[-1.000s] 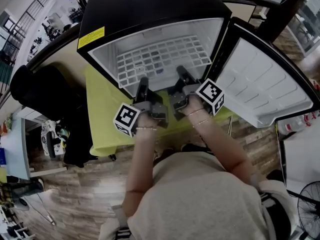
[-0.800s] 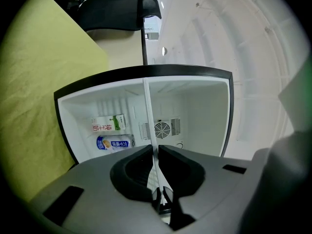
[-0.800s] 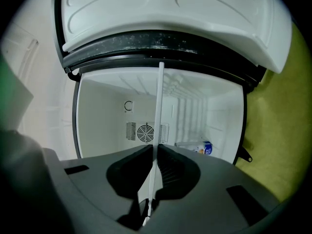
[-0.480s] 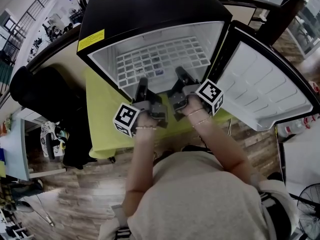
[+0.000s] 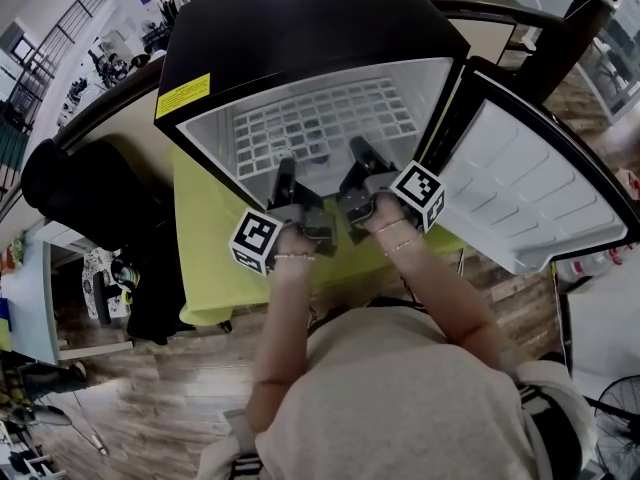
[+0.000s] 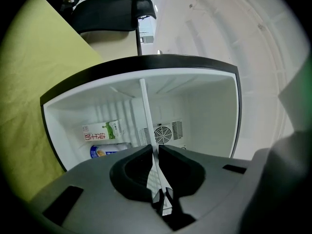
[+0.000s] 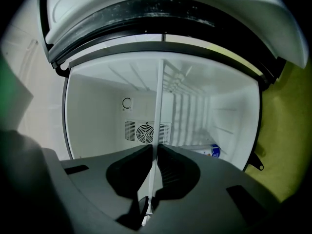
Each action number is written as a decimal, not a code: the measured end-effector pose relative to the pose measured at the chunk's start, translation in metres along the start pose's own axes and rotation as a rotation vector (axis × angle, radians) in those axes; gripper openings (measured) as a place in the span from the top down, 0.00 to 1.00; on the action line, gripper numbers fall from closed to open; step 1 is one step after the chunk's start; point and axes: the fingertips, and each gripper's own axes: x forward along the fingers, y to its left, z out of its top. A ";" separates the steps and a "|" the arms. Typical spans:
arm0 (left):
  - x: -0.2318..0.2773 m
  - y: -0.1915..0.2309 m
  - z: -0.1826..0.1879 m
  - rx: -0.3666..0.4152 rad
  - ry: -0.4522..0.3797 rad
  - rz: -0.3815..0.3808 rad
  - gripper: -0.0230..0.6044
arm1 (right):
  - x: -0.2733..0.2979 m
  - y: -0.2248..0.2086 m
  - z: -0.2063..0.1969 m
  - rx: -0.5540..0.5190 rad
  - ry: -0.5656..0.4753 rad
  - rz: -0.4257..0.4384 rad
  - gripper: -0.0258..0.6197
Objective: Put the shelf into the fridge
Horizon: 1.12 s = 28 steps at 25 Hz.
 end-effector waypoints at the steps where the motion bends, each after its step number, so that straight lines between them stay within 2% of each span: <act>1: 0.001 0.000 0.000 0.004 -0.002 -0.002 0.90 | 0.001 0.000 0.000 0.001 0.003 0.004 0.92; 28: 0.033 0.003 0.011 0.056 -0.005 -0.014 0.89 | 0.034 -0.001 0.009 -0.009 -0.010 0.003 0.91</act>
